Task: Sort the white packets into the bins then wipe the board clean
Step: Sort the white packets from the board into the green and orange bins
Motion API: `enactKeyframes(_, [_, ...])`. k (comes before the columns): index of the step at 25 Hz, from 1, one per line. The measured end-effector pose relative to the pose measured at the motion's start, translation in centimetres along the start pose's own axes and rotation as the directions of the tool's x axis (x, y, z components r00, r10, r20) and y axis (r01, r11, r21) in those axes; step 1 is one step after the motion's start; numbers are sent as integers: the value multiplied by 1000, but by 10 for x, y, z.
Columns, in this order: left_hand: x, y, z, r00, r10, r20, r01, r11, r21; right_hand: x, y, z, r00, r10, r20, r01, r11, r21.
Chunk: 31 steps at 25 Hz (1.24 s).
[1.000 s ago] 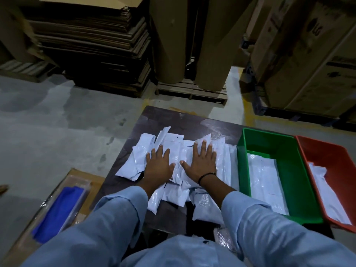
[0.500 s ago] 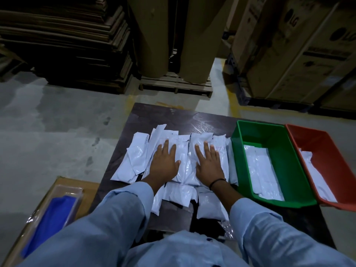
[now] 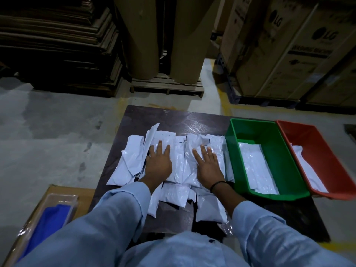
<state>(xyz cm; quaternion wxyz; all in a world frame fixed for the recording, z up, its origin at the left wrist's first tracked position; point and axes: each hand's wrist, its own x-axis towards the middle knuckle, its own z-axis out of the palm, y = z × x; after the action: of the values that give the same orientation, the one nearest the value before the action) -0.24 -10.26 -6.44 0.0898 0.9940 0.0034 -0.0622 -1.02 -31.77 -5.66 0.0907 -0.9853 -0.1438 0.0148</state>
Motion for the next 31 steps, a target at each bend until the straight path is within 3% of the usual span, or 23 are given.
enactKeyframes(4, [9,14,-22,987,91,-132,-101,992,-72,5,1,-16,996,-28,-84,34,997,72])
enactKeyframes(10, [22,69,-60,975,65,-214,-109,973,-203,21,17,-63,965,-42,-257,63,995,75])
enactKeyframes(18, [10,173,-67,957,147,-250,-198,961,-193,-10,132,-114,947,16,-321,-6,999,32])
enactKeyframes(23, [2,231,-61,964,140,-226,-185,963,-195,-37,211,-112,973,86,-214,-94,995,-31])
enactKeyframes(26, [-3,255,-56,968,130,-213,-173,965,-197,-45,236,-100,993,112,-24,-114,987,-116])
enactKeyframes(31, [-9,281,-51,970,88,-228,-134,972,-194,-44,258,-77,960,151,235,-94,967,-235])
